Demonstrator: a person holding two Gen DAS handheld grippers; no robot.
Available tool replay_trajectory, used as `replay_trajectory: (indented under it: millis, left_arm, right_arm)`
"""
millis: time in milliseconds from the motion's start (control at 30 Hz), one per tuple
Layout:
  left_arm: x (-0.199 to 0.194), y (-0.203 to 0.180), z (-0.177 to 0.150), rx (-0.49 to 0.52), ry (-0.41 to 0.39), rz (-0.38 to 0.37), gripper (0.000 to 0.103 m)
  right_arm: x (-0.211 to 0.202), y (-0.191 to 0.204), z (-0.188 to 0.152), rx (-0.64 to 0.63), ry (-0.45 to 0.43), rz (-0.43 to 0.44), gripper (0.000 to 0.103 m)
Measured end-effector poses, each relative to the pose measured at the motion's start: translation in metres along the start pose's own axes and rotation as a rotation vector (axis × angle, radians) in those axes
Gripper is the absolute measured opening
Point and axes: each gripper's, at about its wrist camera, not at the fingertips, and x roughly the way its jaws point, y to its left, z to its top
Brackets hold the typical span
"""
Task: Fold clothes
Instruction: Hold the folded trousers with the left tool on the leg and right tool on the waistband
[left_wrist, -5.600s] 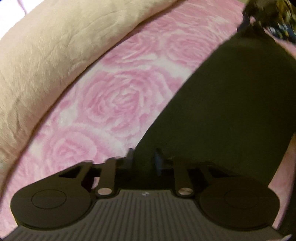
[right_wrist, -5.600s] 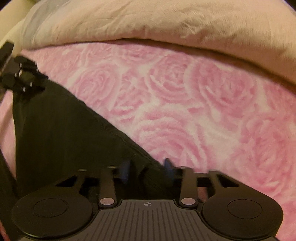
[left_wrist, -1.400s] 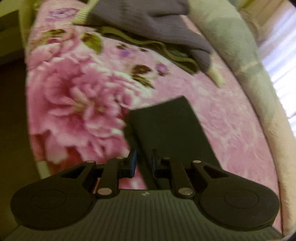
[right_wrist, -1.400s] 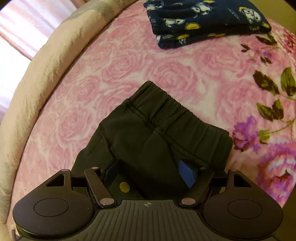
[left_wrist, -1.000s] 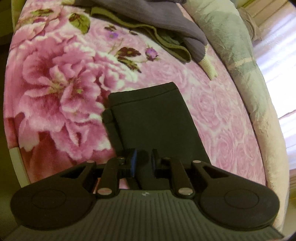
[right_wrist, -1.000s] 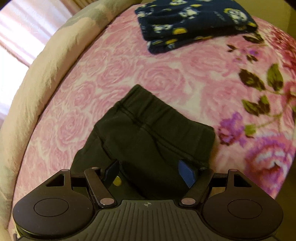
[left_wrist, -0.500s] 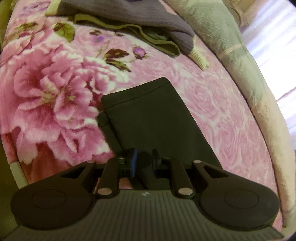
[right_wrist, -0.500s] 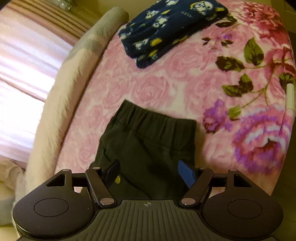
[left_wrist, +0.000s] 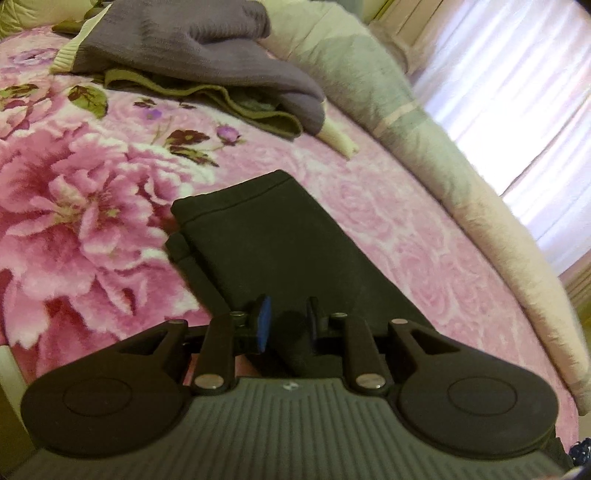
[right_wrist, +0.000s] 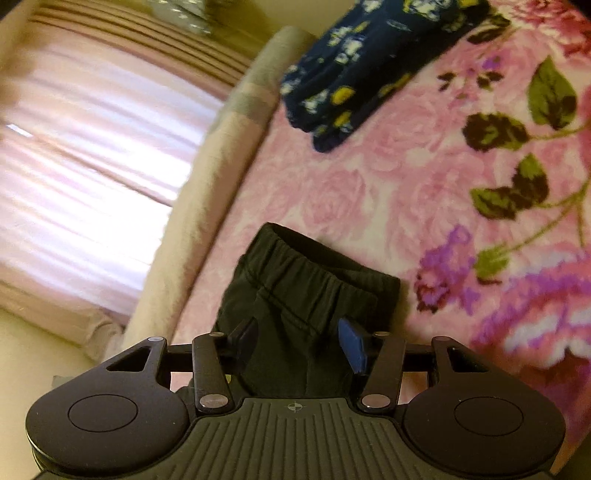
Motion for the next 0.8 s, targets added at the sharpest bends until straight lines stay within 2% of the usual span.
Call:
replay_trajectory:
  millis: [200,367,433,633,800]
  left_arm:
    - [-0.01,0.02,-0.011,-0.047,-0.05,-0.145,0.018]
    - [-0.038,0.03,-0.017,-0.108,-0.05,-0.16,0.018]
    - [-0.049,0.033,-0.018,-0.124,-0.063,-0.176,0.019]
    - [-0.065,0.048,-0.014,-0.147,-0.057,-0.178,0.021]
    - [-0.061,0.064,-0.003,-0.209,-0.07,-0.169,0.024]
  right_arm:
    - [-0.023,-0.022,-0.013,0.002,-0.049,0.126,0.053]
    - [-0.033,-0.028,-0.019,0.064,-0.025,0.161,0.053]
    - [-0.031,-0.022,-0.014,0.046,-0.018,0.177,0.053]
    - [-0.018,-0.015,-0.017,0.046,0.032,0.069,0.053]
    - [-0.013,-0.02,-0.03,0.053,0.052,0.094,0.053]
